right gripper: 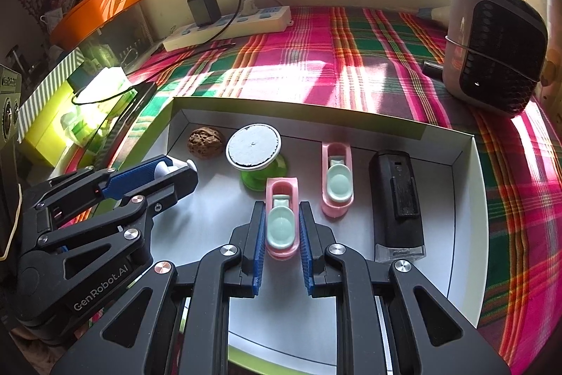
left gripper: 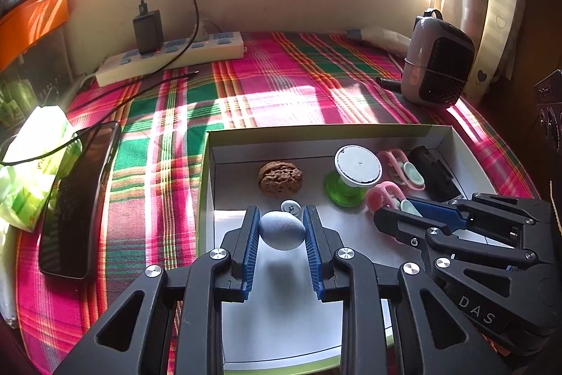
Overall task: Organize objects
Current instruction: 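Lower and open the left gripper on the egg while the right releases the pink holder beside the other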
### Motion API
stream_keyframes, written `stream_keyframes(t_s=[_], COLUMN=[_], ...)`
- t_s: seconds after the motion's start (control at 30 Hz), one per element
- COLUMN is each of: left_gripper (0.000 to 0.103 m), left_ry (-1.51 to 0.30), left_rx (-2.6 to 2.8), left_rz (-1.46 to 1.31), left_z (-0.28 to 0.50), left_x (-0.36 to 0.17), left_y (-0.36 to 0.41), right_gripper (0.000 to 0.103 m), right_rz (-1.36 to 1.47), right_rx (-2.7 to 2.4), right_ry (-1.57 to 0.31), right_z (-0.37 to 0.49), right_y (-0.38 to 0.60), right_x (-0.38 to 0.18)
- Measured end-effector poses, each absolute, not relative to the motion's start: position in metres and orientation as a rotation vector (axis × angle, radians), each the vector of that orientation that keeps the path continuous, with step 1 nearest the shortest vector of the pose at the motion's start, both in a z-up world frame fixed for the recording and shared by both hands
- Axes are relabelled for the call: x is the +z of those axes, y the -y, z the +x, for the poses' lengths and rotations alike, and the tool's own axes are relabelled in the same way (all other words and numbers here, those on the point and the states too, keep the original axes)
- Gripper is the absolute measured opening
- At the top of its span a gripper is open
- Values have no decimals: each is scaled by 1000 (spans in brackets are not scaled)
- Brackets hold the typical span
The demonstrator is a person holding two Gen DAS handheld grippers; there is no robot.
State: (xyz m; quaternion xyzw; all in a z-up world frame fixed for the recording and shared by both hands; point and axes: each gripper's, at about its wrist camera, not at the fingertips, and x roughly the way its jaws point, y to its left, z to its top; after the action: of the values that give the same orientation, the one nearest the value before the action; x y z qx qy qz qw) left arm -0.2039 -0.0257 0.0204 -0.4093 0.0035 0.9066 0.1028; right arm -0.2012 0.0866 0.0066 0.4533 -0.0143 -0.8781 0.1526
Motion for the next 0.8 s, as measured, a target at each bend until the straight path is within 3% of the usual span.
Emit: stream_keyframes(t_s=[0.8], left_gripper=[24], left_ry=[-3], left_rx=[2672], left_rz=[-1211], left_z=[-205], left_x=[20], left_y=[27], right_gripper=[19], right_rz=[1295], right_rx=[-2527], right_ry=[46], right_z=[-199], right_y=[-90], right_x=[8])
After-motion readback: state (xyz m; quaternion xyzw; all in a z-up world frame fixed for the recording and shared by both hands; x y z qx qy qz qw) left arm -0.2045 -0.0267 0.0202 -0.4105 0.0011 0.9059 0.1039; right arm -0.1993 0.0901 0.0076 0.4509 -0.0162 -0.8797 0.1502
